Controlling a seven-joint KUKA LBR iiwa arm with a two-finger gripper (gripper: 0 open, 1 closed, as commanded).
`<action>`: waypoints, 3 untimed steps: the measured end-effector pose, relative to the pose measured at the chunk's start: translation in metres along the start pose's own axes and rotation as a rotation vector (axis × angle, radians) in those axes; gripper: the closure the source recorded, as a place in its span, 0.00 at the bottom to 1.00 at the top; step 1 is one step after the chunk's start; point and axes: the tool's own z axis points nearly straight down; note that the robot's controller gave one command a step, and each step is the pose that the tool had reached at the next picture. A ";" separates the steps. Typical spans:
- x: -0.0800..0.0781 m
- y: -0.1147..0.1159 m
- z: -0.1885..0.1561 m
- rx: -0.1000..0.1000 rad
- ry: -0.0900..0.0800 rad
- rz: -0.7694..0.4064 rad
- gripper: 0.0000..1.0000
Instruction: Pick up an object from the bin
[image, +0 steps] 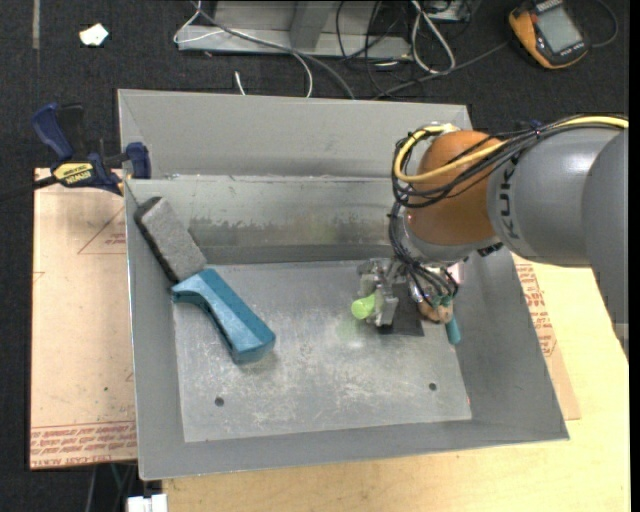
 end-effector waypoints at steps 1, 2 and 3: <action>0.000 0.001 0.000 0.001 -0.001 -0.006 1.00; -0.001 -0.001 -0.022 0.000 -0.003 -0.018 1.00; -0.004 -0.001 -0.061 -0.001 -0.002 -0.085 1.00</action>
Offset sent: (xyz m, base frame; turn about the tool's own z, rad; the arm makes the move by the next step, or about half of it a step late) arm 0.0000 -0.0020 0.0247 -0.0212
